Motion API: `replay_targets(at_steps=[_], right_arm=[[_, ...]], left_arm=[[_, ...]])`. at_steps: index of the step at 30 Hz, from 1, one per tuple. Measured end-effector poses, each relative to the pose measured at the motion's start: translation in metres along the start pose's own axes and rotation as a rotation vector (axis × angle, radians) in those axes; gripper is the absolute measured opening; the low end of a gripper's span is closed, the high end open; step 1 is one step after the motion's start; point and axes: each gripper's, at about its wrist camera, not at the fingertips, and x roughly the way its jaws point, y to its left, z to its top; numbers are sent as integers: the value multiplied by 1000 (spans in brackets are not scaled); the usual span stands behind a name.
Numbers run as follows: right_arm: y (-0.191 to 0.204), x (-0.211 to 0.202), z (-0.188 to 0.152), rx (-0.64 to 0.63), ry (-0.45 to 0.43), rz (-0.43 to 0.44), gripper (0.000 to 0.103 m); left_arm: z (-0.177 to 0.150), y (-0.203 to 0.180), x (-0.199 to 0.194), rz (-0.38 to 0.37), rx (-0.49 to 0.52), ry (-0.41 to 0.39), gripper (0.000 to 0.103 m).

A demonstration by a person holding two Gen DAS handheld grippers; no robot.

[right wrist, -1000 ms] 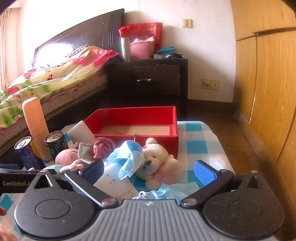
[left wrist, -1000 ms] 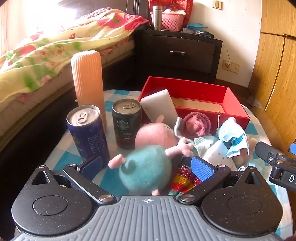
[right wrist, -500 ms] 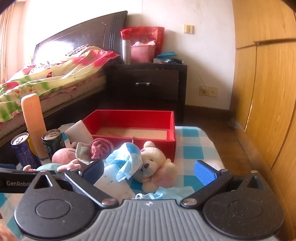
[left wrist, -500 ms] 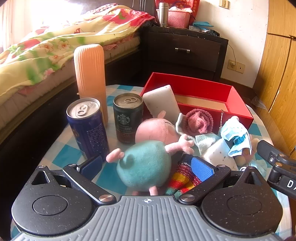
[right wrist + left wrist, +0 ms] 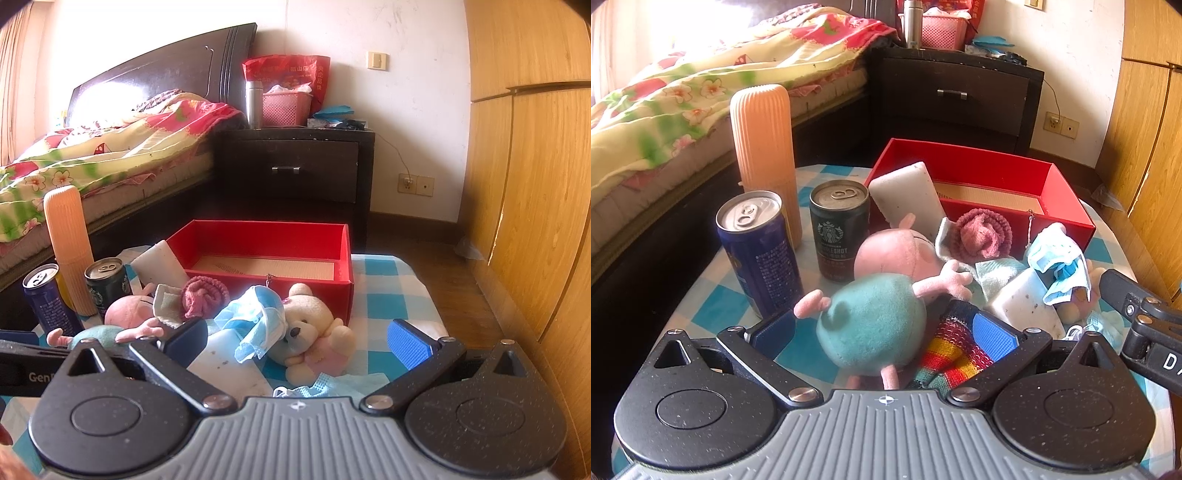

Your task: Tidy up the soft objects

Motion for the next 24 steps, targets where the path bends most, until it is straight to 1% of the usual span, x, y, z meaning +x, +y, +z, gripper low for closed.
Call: replay_targets(at_steps=[24], right_arm=[[0, 2, -1, -1, 14, 6, 85]], left_arm=[[-1, -2, 1, -1, 7, 3, 98]])
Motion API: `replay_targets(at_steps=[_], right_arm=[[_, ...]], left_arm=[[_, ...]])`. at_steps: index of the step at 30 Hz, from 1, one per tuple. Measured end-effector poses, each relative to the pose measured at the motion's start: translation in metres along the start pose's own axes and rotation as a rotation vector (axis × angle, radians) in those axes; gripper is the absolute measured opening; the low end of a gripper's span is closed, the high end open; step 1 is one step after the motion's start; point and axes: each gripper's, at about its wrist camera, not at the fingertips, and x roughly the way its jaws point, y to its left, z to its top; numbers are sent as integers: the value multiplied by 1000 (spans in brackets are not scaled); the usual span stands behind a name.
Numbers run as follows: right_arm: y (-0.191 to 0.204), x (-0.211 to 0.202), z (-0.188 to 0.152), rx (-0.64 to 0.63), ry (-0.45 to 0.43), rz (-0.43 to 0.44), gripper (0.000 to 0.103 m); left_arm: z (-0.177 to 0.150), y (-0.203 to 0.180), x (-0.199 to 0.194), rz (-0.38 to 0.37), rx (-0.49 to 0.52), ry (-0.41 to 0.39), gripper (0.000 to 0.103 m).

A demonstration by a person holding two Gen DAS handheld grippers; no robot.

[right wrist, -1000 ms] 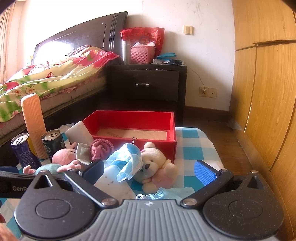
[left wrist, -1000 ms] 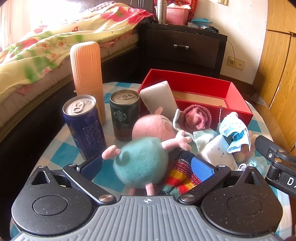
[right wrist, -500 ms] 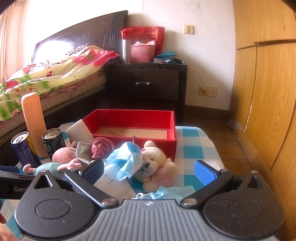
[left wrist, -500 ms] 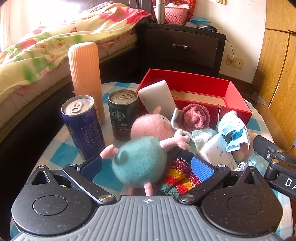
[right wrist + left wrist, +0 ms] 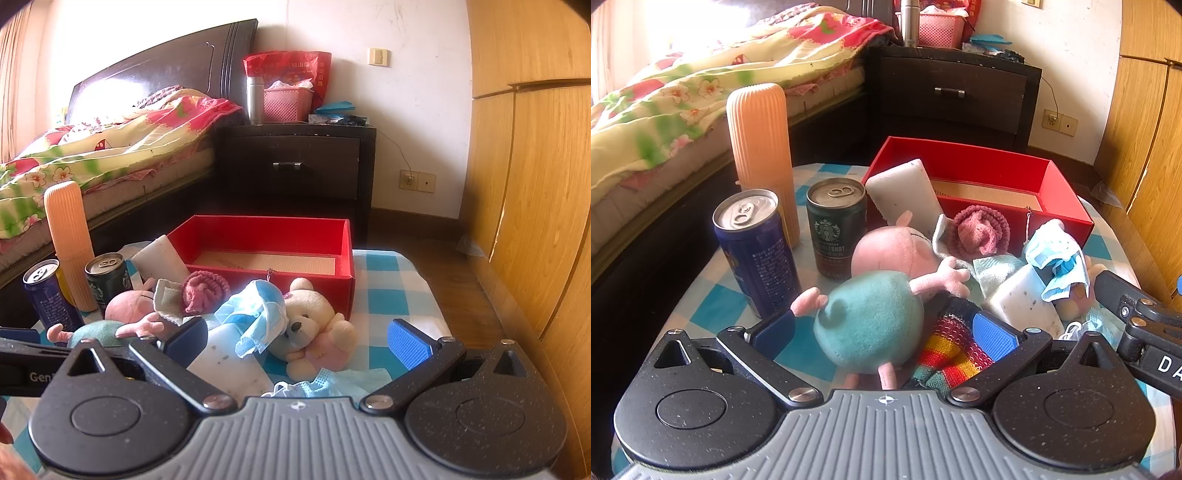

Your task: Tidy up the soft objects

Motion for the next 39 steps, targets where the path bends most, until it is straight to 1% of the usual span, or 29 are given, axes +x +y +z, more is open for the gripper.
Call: replay_targets(at_steps=[10, 15, 20, 24, 28, 30, 32, 37, 39], right_arm=[[1, 0, -1, 1, 6, 5, 85], [-4, 5, -4, 18, 36, 4, 85], [-6, 7, -7, 19, 64, 10, 85], [2, 12, -8, -30, 83, 12, 85], [10, 28, -12, -102, 128, 9, 85], [11, 36, -13, -122, 135, 12, 85], [12, 44, -14, -139, 163, 24, 85], [19, 69, -16, -166, 250, 114, 85], [23, 77, -17, -176, 269, 130, 85]], left_arm=[[-1, -1, 0, -3, 10, 0, 98], [-4, 6, 1, 6, 17, 3, 98], [-6, 14, 5, 15, 9, 24, 98], [-8, 17, 8, 32, 39, 41, 98], [-9, 24, 10, -11, 33, 51, 98], [-10, 24, 10, -18, 53, 46, 98], [-9, 25, 11, -25, 58, 45, 98], [-6, 29, 16, -42, 38, 69, 98], [-6, 30, 17, -44, 37, 72, 98]])
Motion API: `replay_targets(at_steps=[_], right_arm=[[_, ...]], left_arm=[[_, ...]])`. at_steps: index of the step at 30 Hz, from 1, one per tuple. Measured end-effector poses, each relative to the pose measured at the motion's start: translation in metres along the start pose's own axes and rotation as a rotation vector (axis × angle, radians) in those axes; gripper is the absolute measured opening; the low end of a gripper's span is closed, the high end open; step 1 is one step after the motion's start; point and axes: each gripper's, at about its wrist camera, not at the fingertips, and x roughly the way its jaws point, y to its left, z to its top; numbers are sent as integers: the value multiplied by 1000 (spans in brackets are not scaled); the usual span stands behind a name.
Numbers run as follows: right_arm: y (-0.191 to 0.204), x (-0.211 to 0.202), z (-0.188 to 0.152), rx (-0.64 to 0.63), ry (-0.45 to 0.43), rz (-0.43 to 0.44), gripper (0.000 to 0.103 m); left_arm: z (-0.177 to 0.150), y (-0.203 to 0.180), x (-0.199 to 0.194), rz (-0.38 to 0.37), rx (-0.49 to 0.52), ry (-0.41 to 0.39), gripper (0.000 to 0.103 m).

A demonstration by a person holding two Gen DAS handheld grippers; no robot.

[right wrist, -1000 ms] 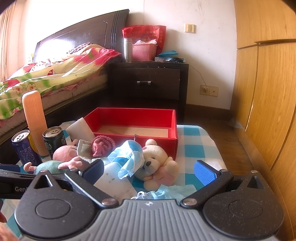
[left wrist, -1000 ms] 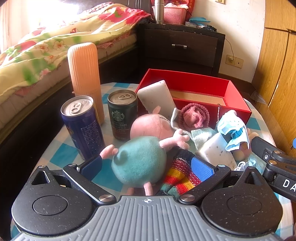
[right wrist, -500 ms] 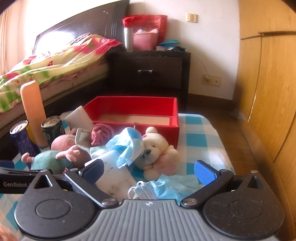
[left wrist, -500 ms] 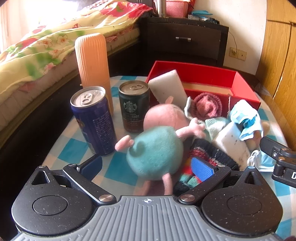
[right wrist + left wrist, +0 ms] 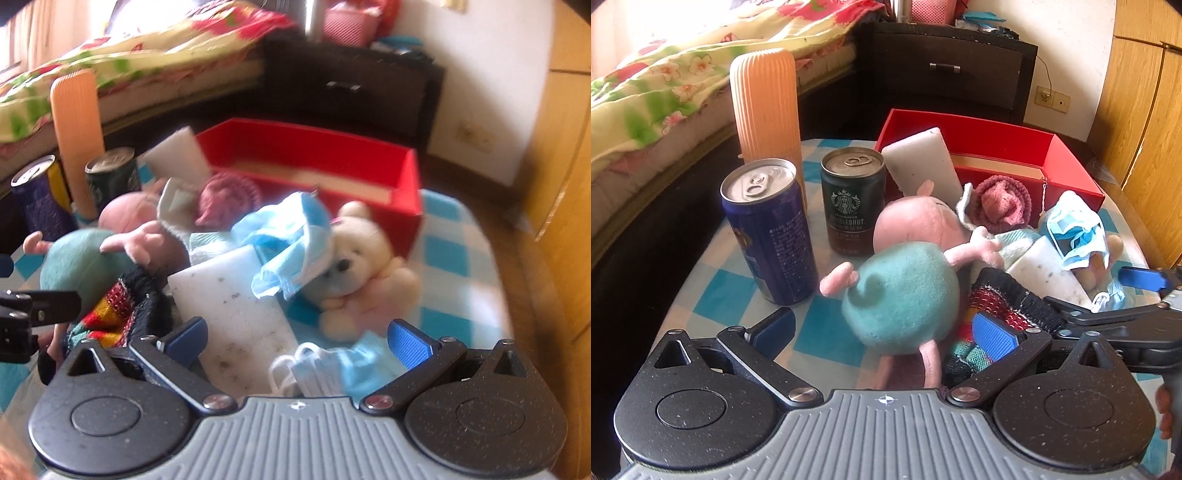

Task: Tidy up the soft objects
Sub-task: 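Lower the left gripper onto the pink pig plush and close it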

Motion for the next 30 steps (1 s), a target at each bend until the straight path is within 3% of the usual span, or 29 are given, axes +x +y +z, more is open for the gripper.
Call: replay_targets(at_steps=[7, 12, 15, 17, 20, 30], right_arm=[[3, 5, 7, 33, 68, 131, 85], [6, 15, 5, 47, 140, 135, 82], [4, 18, 3, 52, 163, 145, 73], [2, 20, 2, 74, 186, 169, 55], [-2, 21, 1, 106, 208, 197, 45], [-17, -1, 1, 194, 214, 279, 45]], left_arm=[[0, 9, 2, -13, -29, 17, 98], [0, 12, 1, -18, -28, 17, 98], [0, 16, 1, -23, -37, 19, 98], [1, 19, 0, -33, -49, 19, 98], [2, 22, 0, -48, -56, 21, 98], [14, 6, 14, -116, -19, 50, 98]])
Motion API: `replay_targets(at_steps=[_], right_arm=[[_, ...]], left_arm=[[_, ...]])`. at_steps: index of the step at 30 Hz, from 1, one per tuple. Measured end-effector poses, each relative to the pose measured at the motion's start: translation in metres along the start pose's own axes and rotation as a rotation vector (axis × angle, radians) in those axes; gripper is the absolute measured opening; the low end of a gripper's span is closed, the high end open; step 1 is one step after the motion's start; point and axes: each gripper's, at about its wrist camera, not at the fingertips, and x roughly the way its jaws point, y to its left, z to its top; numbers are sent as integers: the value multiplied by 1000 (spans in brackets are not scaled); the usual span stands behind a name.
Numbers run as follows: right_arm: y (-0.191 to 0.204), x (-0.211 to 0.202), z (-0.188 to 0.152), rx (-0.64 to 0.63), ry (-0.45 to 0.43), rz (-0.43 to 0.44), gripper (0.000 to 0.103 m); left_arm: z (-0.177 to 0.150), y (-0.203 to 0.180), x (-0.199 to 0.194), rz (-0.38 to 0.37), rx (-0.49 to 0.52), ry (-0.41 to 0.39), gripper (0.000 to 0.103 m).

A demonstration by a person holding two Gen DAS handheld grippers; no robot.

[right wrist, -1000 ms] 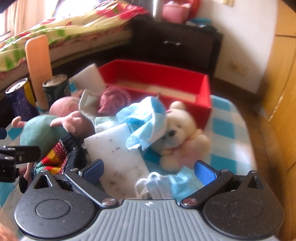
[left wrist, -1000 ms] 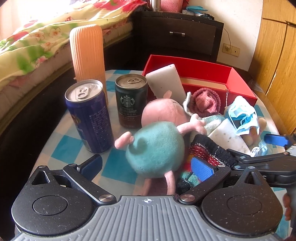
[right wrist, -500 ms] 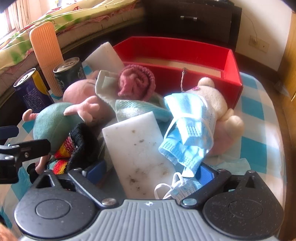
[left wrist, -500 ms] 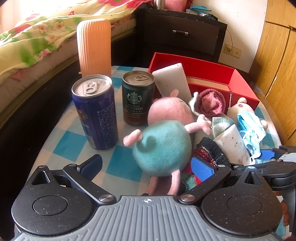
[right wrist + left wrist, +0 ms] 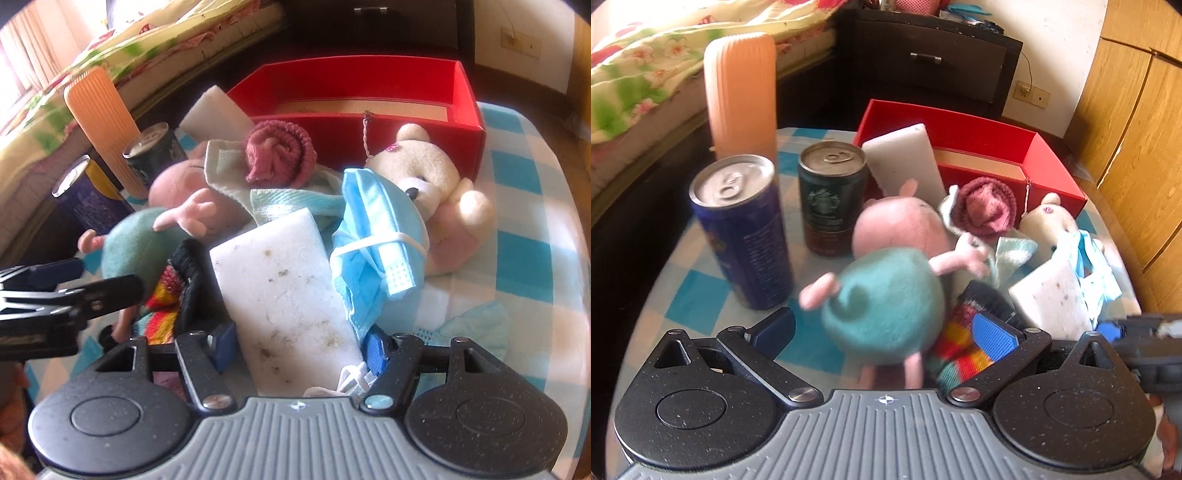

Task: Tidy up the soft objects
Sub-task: 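Lower the left gripper onto the pink pig plush and close it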

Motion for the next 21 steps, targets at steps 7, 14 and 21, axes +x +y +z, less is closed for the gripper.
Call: replay_targets(at_steps=[7, 14, 21], right_arm=[[-6, -11, -3, 26, -6, 17, 45], [-16, -17, -4, 71, -9, 39, 45], [-25, -16, -5, 113, 3, 67, 45]], left_arm=[[13, -6, 28, 31, -15, 52, 98], [33, -12, 47, 62, -20, 65, 98], [36, -19, 80, 106, -18, 170, 98]])
